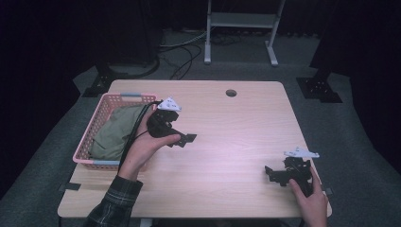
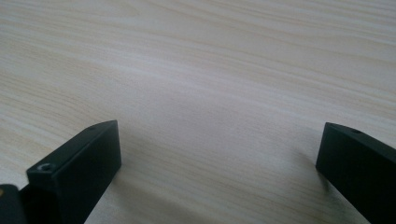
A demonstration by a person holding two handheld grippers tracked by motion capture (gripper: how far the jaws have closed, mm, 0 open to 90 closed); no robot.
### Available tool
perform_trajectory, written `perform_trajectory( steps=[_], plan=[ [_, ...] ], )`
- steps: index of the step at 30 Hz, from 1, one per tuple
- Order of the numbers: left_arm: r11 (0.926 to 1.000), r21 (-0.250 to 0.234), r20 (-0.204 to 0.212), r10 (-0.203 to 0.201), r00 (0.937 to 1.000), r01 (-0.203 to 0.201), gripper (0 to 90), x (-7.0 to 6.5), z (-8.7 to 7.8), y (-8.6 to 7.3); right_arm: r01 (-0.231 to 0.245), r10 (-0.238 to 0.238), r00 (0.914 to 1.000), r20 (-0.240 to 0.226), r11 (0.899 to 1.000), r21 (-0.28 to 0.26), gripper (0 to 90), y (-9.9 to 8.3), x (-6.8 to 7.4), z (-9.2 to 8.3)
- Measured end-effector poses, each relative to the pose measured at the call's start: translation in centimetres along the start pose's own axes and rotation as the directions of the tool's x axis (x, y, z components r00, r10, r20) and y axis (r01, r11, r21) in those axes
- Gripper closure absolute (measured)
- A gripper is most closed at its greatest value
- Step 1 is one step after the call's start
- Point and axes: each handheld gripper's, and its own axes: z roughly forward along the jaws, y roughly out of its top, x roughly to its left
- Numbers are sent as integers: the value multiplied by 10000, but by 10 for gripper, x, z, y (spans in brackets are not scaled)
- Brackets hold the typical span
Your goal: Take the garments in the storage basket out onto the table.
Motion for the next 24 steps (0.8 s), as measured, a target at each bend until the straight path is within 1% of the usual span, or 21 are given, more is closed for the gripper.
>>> perform_trajectory(
  steps=[4, 9, 15, 21, 24],
  plan=[
    [9999, 54, -3, -85, 10000, 85, 0, 7, -6, -3, 1, -1, 10000, 1, 10000, -3, 0, 0, 0, 0],
    [10000, 37, 32, -48, 10000, 47, 0, 12, -11, -4, -7, 7, 10000, 1, 10000, 0, 0, 0, 0, 0],
    [9999, 60, 9, -138, 9999, 138, 0, 18, -17, -7, -9, 9, 10000, 1, 10000, -2, 0, 0, 0, 0],
    [9996, 163, -113, -207, 9997, 209, 0, 27, -21, -12, -5, 5, 10000, -3, 10000, -5, 0, 0, 0, 0],
    [9996, 86, -128, -260, 9996, 261, 0, 31, -23, -14, -1, 1, 10000, 1, 10000, -10, 0, 0, 0, 0]
  ],
)
